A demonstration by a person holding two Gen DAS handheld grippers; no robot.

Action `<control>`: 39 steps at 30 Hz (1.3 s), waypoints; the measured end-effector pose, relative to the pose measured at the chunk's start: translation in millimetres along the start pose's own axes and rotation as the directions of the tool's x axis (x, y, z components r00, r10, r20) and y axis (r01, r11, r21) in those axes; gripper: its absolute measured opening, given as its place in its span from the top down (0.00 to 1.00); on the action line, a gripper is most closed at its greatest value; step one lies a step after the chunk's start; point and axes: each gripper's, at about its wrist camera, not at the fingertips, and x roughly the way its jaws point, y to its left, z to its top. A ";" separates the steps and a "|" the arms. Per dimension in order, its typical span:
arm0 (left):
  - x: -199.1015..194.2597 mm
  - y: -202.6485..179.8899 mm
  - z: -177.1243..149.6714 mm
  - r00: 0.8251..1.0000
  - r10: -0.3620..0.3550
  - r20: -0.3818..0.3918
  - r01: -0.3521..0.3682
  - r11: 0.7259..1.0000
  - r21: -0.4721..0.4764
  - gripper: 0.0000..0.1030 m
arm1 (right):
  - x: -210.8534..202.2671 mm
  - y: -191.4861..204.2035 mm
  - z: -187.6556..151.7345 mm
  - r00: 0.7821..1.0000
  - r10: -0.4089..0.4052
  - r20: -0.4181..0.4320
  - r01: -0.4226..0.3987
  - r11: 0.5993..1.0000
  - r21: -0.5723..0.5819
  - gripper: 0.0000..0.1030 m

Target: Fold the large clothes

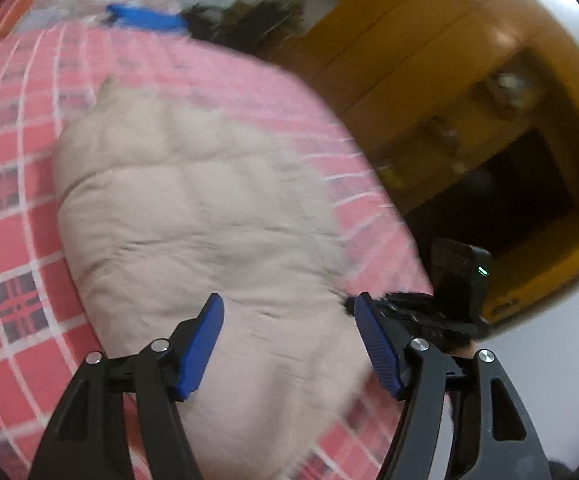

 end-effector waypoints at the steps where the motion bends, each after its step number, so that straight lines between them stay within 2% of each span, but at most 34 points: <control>1: -5.2 -7.4 -7.0 1.000 -0.020 -0.001 0.020 1.000 0.023 0.30 | -9.5 10.7 -2.4 1.000 0.009 0.014 -0.009 1.000 -0.022 0.93; 3: -8.7 -19.6 -31.5 0.998 -0.045 -0.032 0.047 0.997 0.066 0.30 | -17.2 27.7 -12.1 1.000 0.017 0.013 -0.016 0.998 -0.063 0.93; 5: 4.3 -14.2 -54.0 0.997 -0.016 -0.073 0.022 0.997 0.073 0.30 | -5.3 29.0 -21.0 1.000 -0.023 -0.018 0.022 0.996 -0.081 0.94; 6: 11.0 -7.2 -59.7 0.997 0.010 -0.082 -0.004 0.998 0.064 0.30 | 5.5 22.5 -26.9 0.997 -0.063 -0.038 0.060 0.995 -0.076 1.00; 8: 26.5 15.1 -72.3 0.996 -0.007 -0.089 0.007 1.000 -0.003 0.33 | 26.2 7.0 -35.0 0.988 -0.139 -0.074 0.134 0.989 -0.070 1.00; 9: 29.6 19.9 -73.6 0.996 -0.002 -0.088 0.001 1.000 -0.011 0.38 | 35.0 -0.7 -39.2 0.986 -0.143 -0.080 0.138 0.989 -0.058 1.00; 10: 31.1 20.2 -74.2 0.997 0.005 -0.083 -0.006 1.000 -0.014 0.38 | 38.9 -3.9 -37.9 0.988 -0.135 -0.079 0.132 0.990 -0.044 1.00; 12: 27.8 14.2 -70.9 0.996 0.013 -0.089 -0.014 1.000 -0.009 0.36 | 29.8 2.4 -32.3 0.987 -0.138 -0.085 0.134 0.990 -0.044 1.00; 14: 11.5 2.8 -59.5 0.997 0.001 -0.077 0.001 1.000 0.025 0.36 | 11.2 12.5 -20.2 0.992 -0.115 -0.054 0.112 0.992 -0.052 1.00; 16: -8.7 -0.6 -38.3 1.000 0.004 -0.017 -0.003 0.999 0.041 0.32 | -4.8 18.8 -0.7 0.995 -0.101 -0.009 0.100 0.994 -0.044 0.97; 18: -23.5 9.0 -13.9 0.998 0.033 0.059 -0.033 0.999 0.008 0.26 | -6.1 22.5 22.2 0.993 -0.115 0.026 0.116 0.992 -0.044 0.94; 19: -24.8 15.1 -6.1 0.997 0.036 0.070 -0.035 0.999 -0.012 0.25 | -2.1 21.8 30.0 0.994 -0.107 0.027 0.108 0.993 -0.038 0.94; 21: -20.0 35.4 9.2 0.996 0.050 0.074 -0.044 0.996 -0.076 0.25 | 19.1 11.9 43.3 0.994 -0.107 -0.002 0.107 0.994 -0.017 0.94; 23: -4.3 55.9 12.5 0.997 0.074 0.034 -0.070 0.990 -0.124 0.25 | 43.5 2.0 42.2 0.983 -0.176 -0.055 0.174 0.984 -0.033 0.98; 24: 3.8 63.7 10.0 0.997 0.069 0.018 -0.066 0.989 -0.131 0.25 | 55.0 -4.2 39.8 0.977 -0.193 -0.090 0.191 0.981 -0.031 0.98; 26: 7.9 68.2 4.3 0.996 0.086 0.007 -0.085 0.990 -0.116 0.24 | 57.9 -5.7 43.4 0.977 -0.186 -0.106 0.184 0.983 -0.023 0.98; 28: 4.4 62.7 5.1 0.997 0.073 0.023 -0.070 0.992 -0.107 0.19 | 40.2 1.2 54.1 0.985 -0.156 -0.074 0.155 0.988 -0.021 0.93; 31: -4.6 53.8 5.4 0.998 0.021 0.051 -0.016 0.994 -0.107 0.19 | 12.8 3.5 87.5 0.994 -0.099 0.041 0.098 0.995 0.018 0.91; 32: -6.9 52.6 5.8 0.998 0.018 0.061 -0.011 0.994 -0.107 0.19 | 14.2 2.0 97.0 0.994 -0.096 0.050 0.095 0.995 0.029 0.91; 35: -11.4 48.0 10.3 0.996 0.015 0.085 -0.004 0.993 -0.120 0.19 | 45.6 -13.9 117.4 0.994 -0.109 -0.016 0.109 0.993 0.051 0.91; 37: -24.4 47.7 3.0 0.995 0.005 0.099 0.008 0.991 -0.132 0.18 | 72.1 -36.2 118.8 0.983 -0.163 -0.089 0.169 0.983 0.070 0.98; 39: -37.2 53.8 -5.1 0.994 0.032 0.105 -0.015 0.987 -0.159 0.14 | 79.5 -54.7 118.0 0.983 -0.144 -0.111 0.156 0.982 0.106 0.98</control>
